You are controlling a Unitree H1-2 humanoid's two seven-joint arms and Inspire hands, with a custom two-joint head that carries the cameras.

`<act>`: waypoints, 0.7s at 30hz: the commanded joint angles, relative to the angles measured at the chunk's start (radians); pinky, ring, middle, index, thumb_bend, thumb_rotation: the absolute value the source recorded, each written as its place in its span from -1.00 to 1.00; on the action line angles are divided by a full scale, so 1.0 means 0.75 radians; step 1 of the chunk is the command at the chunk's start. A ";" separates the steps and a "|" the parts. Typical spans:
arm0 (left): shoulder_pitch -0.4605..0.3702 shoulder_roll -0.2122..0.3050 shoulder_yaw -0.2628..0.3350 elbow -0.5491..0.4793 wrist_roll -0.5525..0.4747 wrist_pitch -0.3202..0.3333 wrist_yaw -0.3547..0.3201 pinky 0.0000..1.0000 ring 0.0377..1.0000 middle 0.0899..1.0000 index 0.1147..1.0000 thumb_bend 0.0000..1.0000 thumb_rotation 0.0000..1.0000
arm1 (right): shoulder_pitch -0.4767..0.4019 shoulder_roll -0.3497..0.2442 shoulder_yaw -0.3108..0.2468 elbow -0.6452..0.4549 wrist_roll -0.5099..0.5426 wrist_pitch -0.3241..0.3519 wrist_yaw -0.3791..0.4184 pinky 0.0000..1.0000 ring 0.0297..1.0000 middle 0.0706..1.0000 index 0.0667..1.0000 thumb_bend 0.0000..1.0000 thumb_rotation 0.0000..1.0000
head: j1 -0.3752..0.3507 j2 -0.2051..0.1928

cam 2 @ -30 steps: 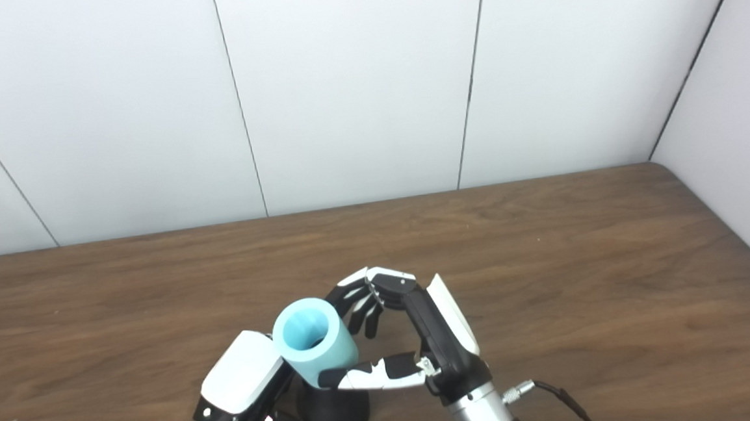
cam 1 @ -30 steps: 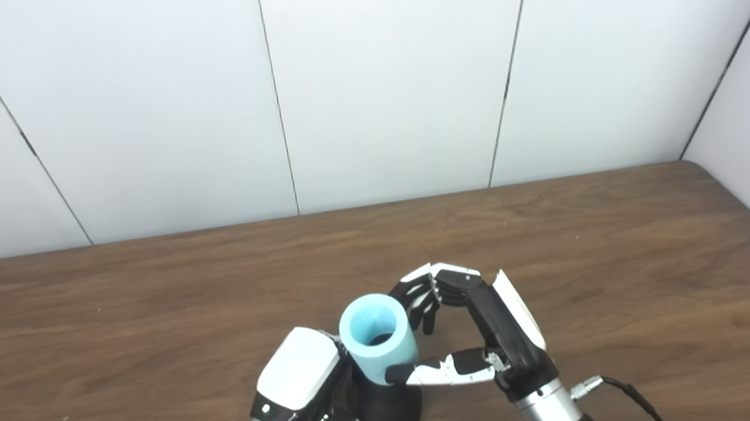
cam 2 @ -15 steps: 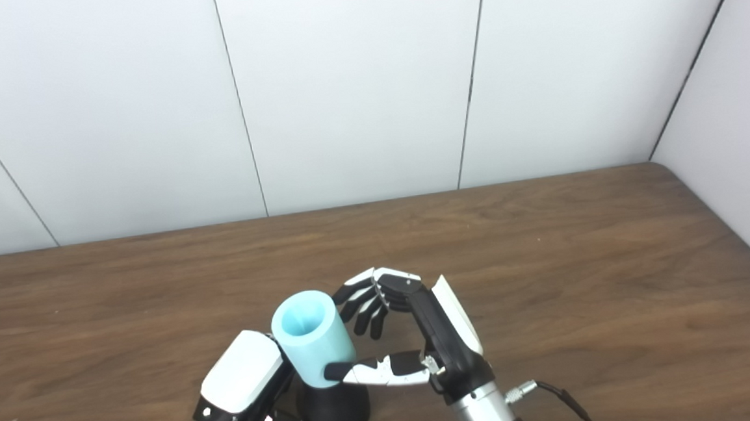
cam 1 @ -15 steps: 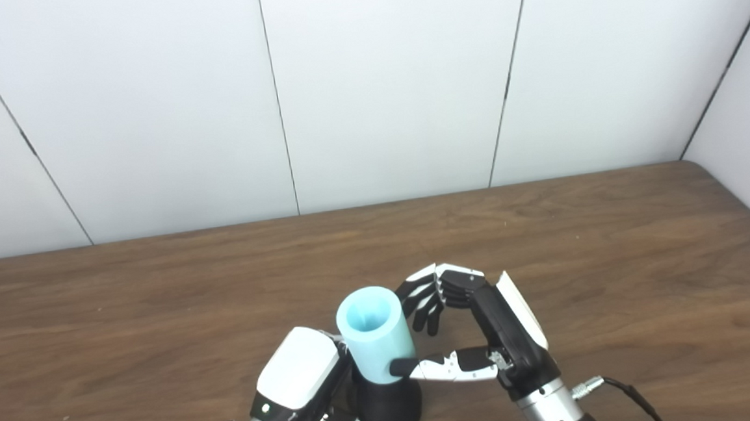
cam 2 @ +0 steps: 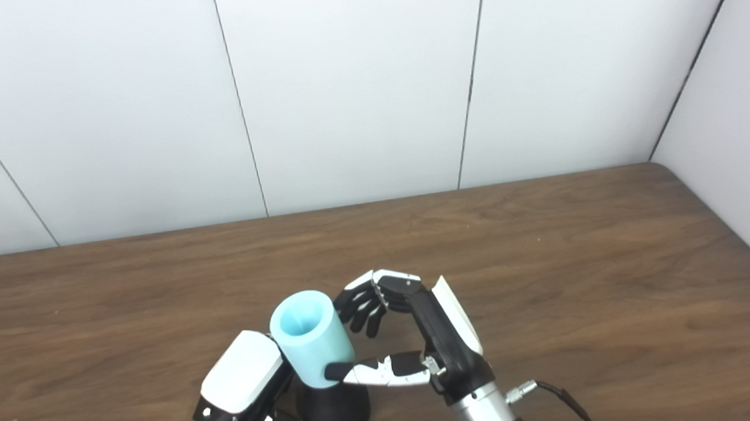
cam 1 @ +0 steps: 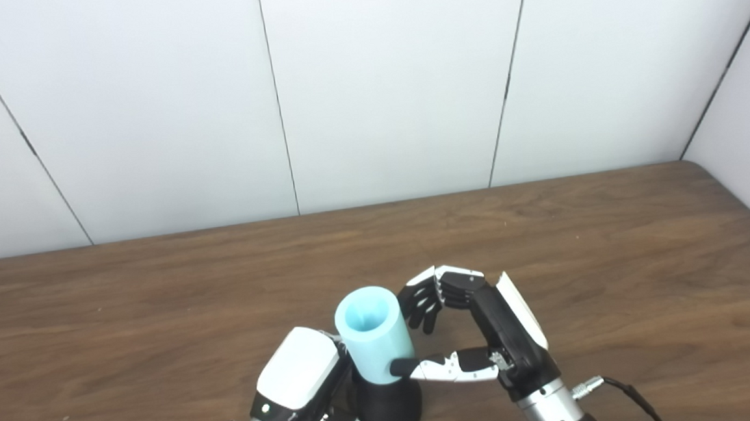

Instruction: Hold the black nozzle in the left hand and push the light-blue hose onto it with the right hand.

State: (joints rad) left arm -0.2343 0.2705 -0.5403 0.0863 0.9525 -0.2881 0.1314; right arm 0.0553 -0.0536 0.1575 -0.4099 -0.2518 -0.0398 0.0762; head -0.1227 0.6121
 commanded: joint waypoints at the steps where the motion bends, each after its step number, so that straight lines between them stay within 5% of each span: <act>1: 0.064 -0.007 -0.045 0.065 0.011 -0.024 -0.012 -0.73 -0.72 -0.16 -0.18 0.05 -1.00 | -0.029 -0.034 0.016 -0.046 0.033 0.061 0.067 -0.30 -0.26 -0.13 0.04 0.52 -0.62 | 0.000 0.000; 5: 0.062 -0.004 -0.047 0.066 0.017 -0.024 -0.011 -0.74 -0.73 -0.16 -0.18 0.05 -1.00 | -0.048 -0.108 0.056 -0.090 0.033 0.195 0.163 -0.08 0.14 0.27 0.46 0.96 -0.08 | -0.001 0.001; 8: 0.061 -0.004 -0.048 0.072 0.017 -0.029 -0.001 -0.72 -0.71 -0.16 -0.18 0.05 -1.00 | -0.055 -0.141 0.075 -0.104 0.037 0.236 0.193 0.33 0.64 0.73 0.88 1.00 0.07 | -0.001 0.000; 10: 0.061 -0.005 -0.048 0.073 0.012 -0.029 -0.001 -0.74 -0.73 -0.16 -0.18 0.05 -1.00 | -0.058 -0.152 0.080 -0.108 0.039 0.252 0.202 0.61 0.86 0.94 0.98 1.00 0.12 | -0.001 0.000; 13: 0.060 -0.004 -0.049 0.071 0.011 -0.026 -0.007 -0.74 -0.72 -0.16 -0.18 0.05 -1.00 | -0.062 -0.158 0.077 -0.109 0.050 0.265 0.216 0.81 0.98 0.99 1.00 1.00 0.12 | -0.001 0.000; 21: 0.061 -0.001 -0.049 0.068 0.010 -0.023 -0.014 -0.73 -0.72 -0.16 -0.17 0.05 -1.00 | -0.075 -0.173 0.070 -0.096 0.088 0.278 0.250 0.95 1.00 1.00 1.00 1.00 0.10 | -0.003 0.001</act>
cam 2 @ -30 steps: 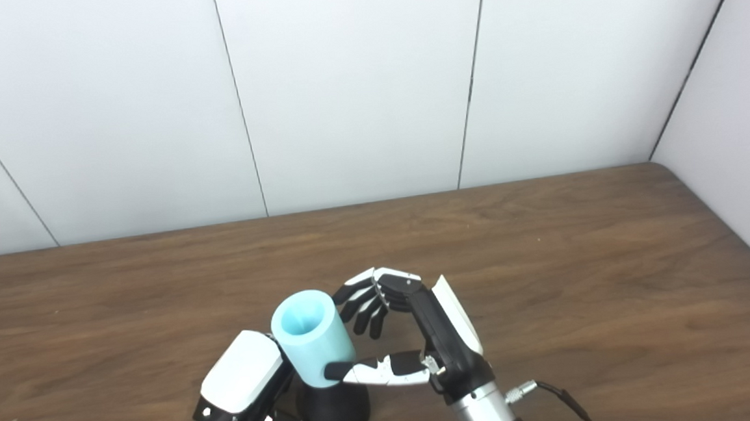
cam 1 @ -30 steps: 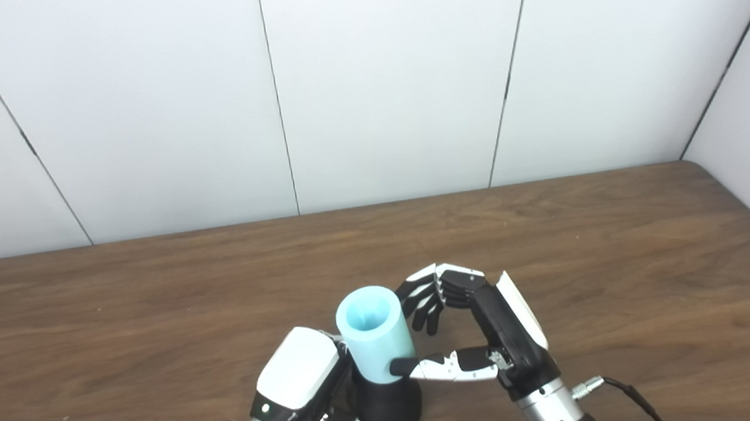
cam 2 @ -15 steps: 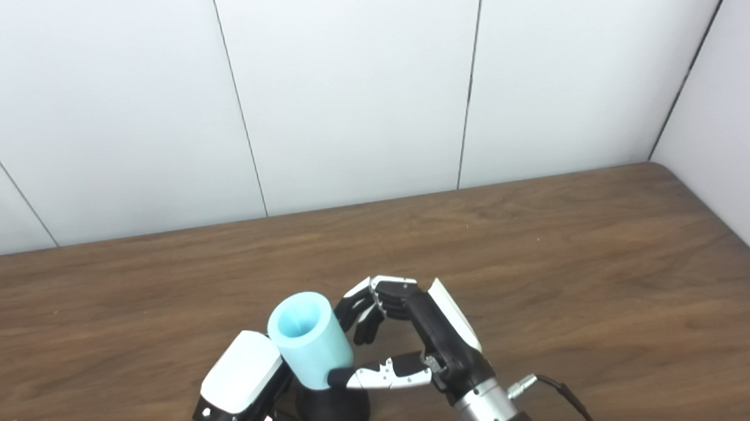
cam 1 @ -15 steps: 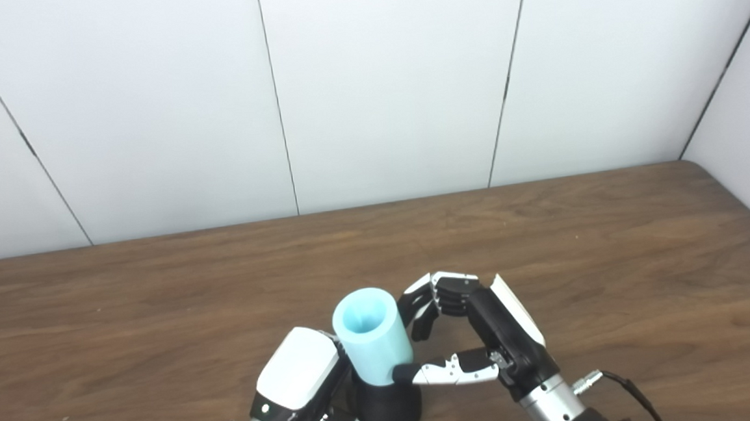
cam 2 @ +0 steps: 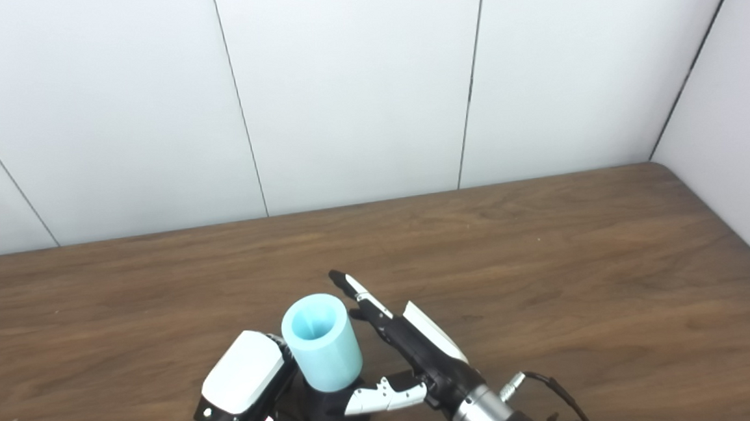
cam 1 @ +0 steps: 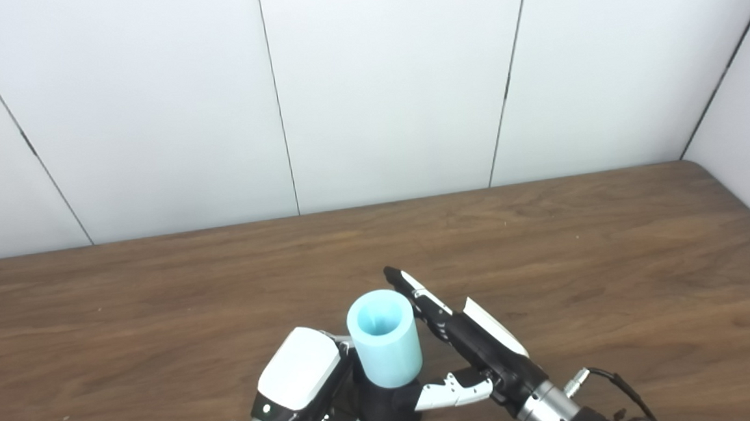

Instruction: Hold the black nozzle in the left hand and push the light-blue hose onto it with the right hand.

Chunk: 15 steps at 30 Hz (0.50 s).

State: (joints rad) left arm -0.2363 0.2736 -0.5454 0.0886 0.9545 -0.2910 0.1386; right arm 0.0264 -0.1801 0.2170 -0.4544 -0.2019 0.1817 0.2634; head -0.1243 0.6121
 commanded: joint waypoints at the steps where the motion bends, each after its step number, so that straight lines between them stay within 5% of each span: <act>1: 0.063 -0.005 -0.043 0.066 0.008 -0.021 -0.022 -0.73 -0.72 -0.16 -0.17 0.05 -1.00 | -0.038 -0.005 -0.011 -0.036 0.027 -0.015 0.004 0.97 1.00 1.00 1.00 1.00 0.09 | -0.002 0.001; 9: 0.058 -0.008 -0.045 0.075 0.016 -0.022 -0.012 -0.72 -0.71 -0.16 -0.17 0.05 -1.00 | -0.048 0.000 -0.070 0.005 0.131 -0.065 -0.005 1.00 1.00 1.00 1.00 1.00 0.00 | -0.006 0.001; 15: 0.051 -0.018 -0.046 0.088 0.012 -0.021 -0.008 -0.75 -0.74 -0.16 -0.18 0.05 -1.00 | -0.091 -0.039 -0.180 -0.017 -0.050 -0.324 -0.142 1.00 1.00 1.00 0.96 1.00 0.72 | -0.005 -0.002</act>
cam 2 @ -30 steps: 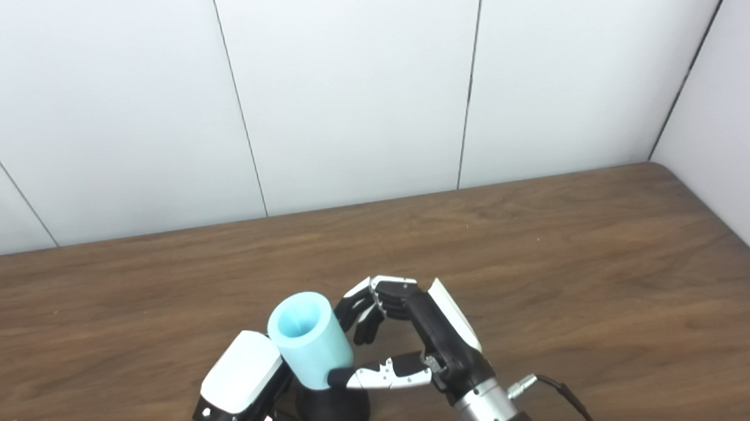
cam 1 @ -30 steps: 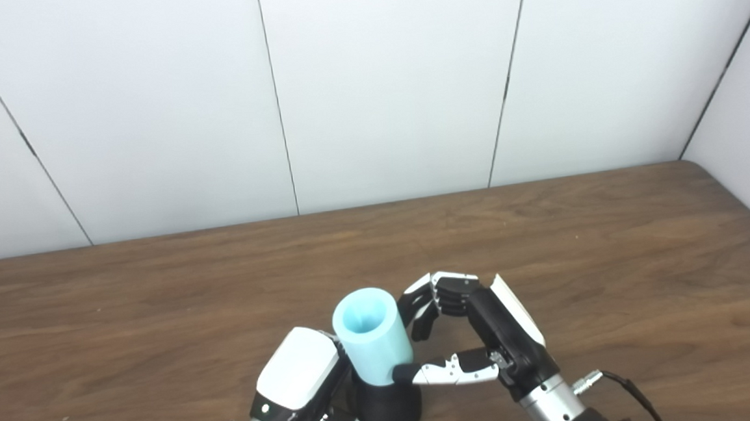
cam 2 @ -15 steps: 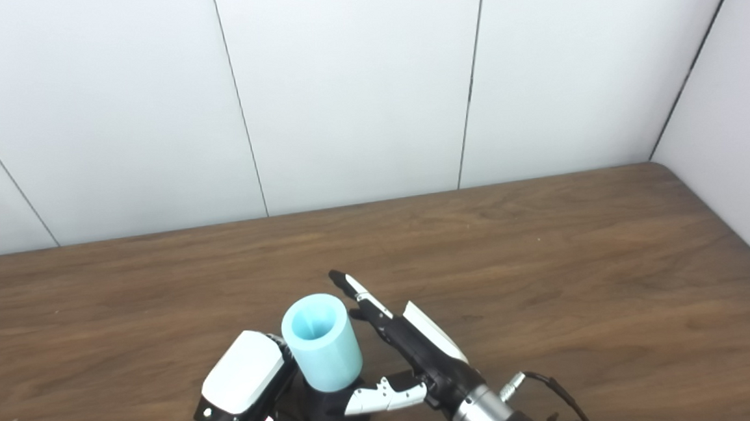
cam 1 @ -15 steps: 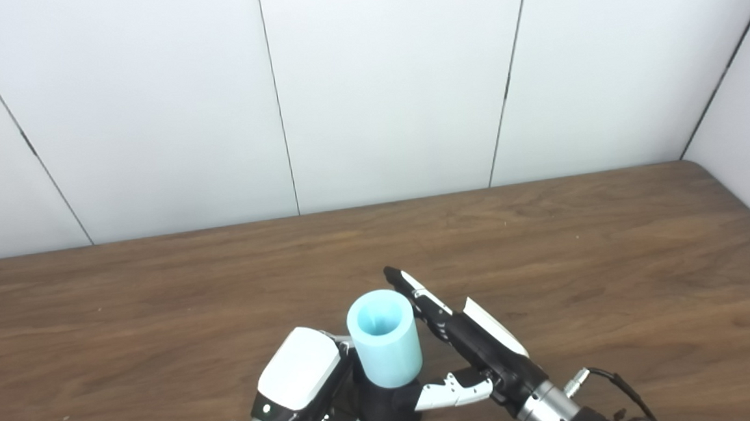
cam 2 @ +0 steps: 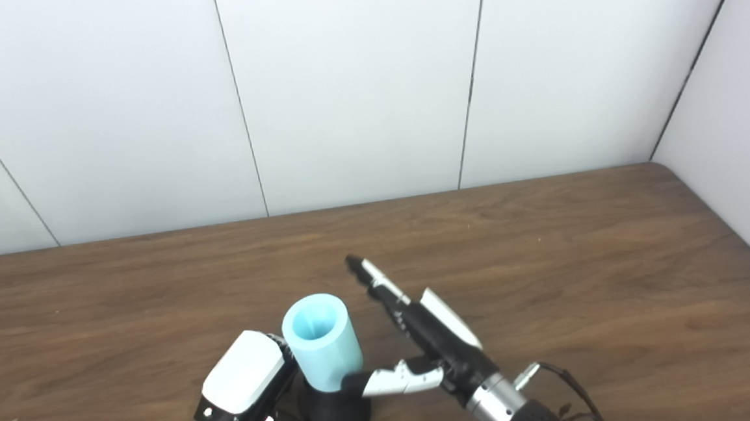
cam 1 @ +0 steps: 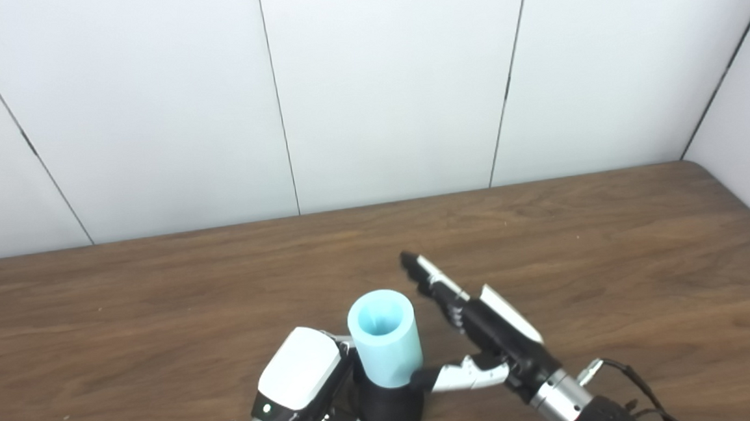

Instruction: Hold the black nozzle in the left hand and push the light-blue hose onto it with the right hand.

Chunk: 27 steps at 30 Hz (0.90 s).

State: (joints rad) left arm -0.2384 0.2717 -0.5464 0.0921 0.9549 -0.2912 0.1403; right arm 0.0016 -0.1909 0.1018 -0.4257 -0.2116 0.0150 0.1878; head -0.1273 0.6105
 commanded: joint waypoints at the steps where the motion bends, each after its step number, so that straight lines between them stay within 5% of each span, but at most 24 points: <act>1: 0.053 -0.018 -0.045 0.083 0.012 -0.018 -0.011 -0.75 -0.74 -0.16 -0.18 0.05 -1.00 | -0.068 -0.034 -0.042 -0.070 -0.067 -0.115 -0.054 1.00 1.00 1.00 0.95 1.00 0.76 | 0.000 0.000; 7: 0.047 -0.022 -0.046 0.087 0.017 -0.013 -0.015 -0.74 -0.73 -0.16 -0.18 0.05 -1.00 | -0.151 -0.154 -0.101 -0.221 -0.204 -0.116 -0.018 1.00 1.00 1.00 0.99 1.00 0.84 | 0.005 -0.001; 15: 0.043 -0.021 -0.049 0.102 0.022 -0.017 0.001 -0.76 -0.76 -0.16 -0.18 0.05 -1.00 | -0.248 -0.246 -0.103 -0.365 -0.216 -0.095 0.067 0.98 1.00 0.91 0.84 1.00 0.83 | 0.008 0.000; 20: 0.043 -0.023 -0.050 0.095 0.014 0.001 -0.030 -0.75 -0.74 -0.16 -0.18 0.05 -1.00 | -0.307 -0.289 -0.062 -0.472 -0.312 -0.044 0.213 1.00 1.00 0.94 0.88 1.00 0.96 | 0.012 -0.001; 27: 0.043 -0.026 -0.052 0.078 0.014 0.017 -0.051 -0.74 -0.74 -0.16 -0.18 0.05 -1.00 | -0.351 -0.268 0.018 -0.559 -0.425 0.012 0.376 1.00 1.00 0.93 0.84 1.00 0.82 | 0.020 -0.001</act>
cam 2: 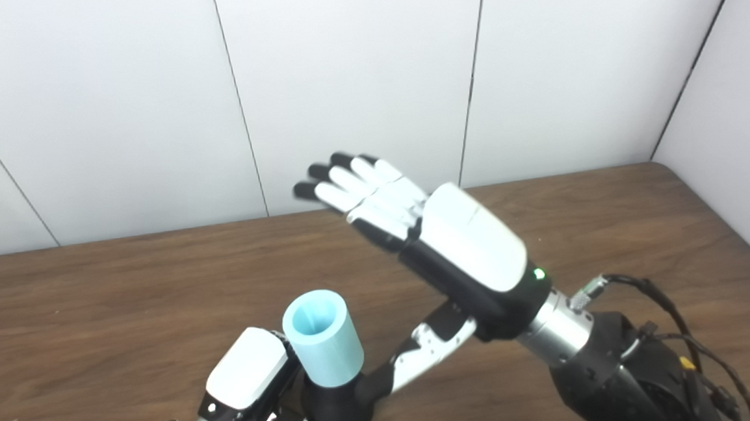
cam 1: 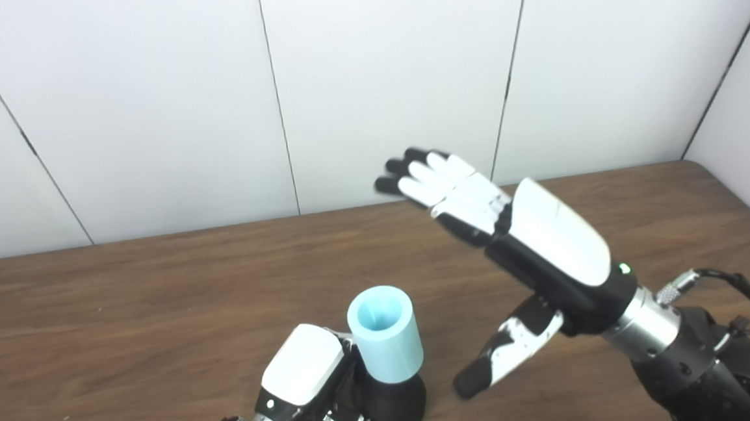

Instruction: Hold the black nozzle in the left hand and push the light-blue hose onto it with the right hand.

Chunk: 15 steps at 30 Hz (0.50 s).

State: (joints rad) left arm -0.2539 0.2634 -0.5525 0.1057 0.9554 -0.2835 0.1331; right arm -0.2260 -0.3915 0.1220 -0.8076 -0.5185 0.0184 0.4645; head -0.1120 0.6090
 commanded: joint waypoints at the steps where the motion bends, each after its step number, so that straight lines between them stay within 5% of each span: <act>1: 0.064 -0.017 -0.042 0.059 0.012 0.006 -0.038 -0.75 -0.74 -0.16 -0.18 0.05 -1.00 | -0.052 0.008 0.003 -0.057 -0.028 0.015 0.027 1.00 1.00 0.92 0.84 1.00 0.81 | 0.001 0.002; 15: 0.065 -0.015 -0.038 0.066 0.005 0.001 -0.030 -0.74 -0.74 -0.16 -0.18 0.05 -1.00 | -0.052 0.050 0.109 -0.034 -0.232 -0.045 0.171 1.00 1.00 0.95 0.85 0.99 0.77 | 0.004 0.000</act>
State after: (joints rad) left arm -0.2540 0.2599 -0.5518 0.1058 0.9530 -0.2795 0.1302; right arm -0.2442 -0.3559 0.2092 -0.8234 -0.6870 0.0029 0.5971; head -0.1089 0.6075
